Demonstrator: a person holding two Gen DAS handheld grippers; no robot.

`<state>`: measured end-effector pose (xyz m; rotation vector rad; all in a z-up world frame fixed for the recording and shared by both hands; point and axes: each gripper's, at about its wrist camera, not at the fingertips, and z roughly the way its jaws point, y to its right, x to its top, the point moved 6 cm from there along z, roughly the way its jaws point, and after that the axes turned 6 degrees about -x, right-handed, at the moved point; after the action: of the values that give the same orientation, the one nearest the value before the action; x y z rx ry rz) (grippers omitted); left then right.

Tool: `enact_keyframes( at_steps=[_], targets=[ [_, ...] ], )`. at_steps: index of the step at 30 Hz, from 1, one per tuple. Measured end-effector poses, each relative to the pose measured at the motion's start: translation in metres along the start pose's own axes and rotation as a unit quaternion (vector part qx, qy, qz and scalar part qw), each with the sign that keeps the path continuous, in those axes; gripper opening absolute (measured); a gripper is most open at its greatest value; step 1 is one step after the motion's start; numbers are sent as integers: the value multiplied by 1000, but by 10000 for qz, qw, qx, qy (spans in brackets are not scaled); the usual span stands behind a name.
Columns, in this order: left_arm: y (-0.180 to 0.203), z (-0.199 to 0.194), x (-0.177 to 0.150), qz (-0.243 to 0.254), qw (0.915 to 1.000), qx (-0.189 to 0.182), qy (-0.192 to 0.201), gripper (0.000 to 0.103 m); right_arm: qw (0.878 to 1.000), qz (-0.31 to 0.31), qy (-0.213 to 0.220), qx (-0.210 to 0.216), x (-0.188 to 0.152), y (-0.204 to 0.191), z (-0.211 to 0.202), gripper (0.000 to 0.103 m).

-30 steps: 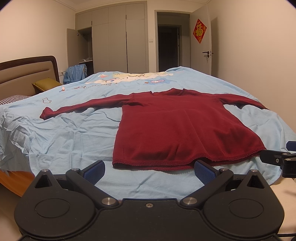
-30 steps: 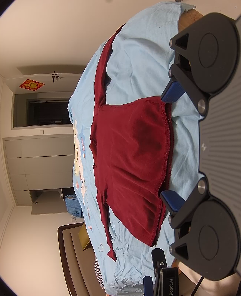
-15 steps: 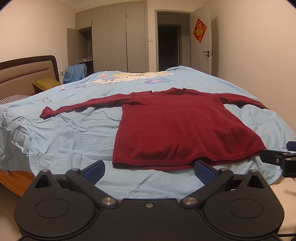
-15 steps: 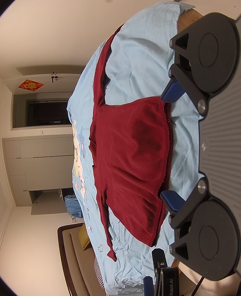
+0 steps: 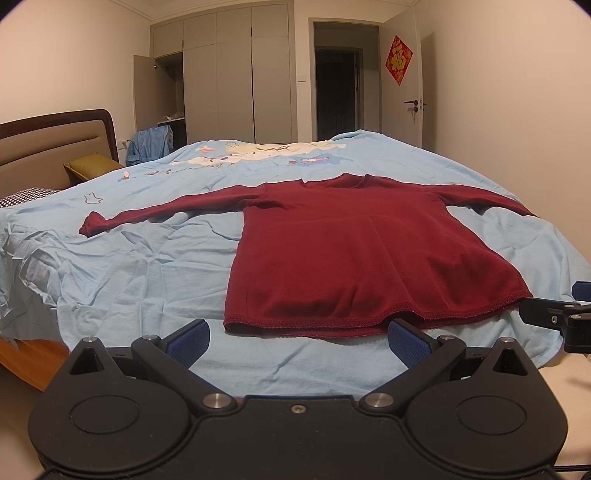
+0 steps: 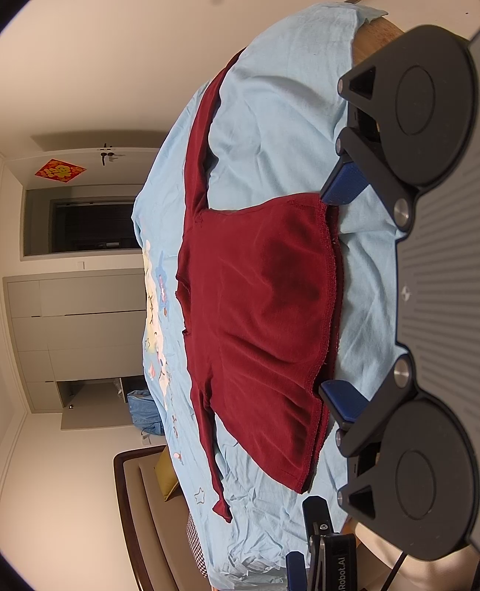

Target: Fold small clothes

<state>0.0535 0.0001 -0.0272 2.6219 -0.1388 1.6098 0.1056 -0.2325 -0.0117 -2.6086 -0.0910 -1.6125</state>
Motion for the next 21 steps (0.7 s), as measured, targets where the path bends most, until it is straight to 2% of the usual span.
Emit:
enact_keyframes(
  at_steps=[6,15,21],
  targets=[
    [1,2,-1,-4,10000,-25,-76,102,10000,-24,-48,14,-7,-2,2,103],
    [4,12,5,211,9991,-187,-302,102,9998,50,-167,36,0,0,4,103],
    [1,18,21,59,9991,-268,-327,102,9997,-101,-199,75,5,-6,4,103]
  ],
)
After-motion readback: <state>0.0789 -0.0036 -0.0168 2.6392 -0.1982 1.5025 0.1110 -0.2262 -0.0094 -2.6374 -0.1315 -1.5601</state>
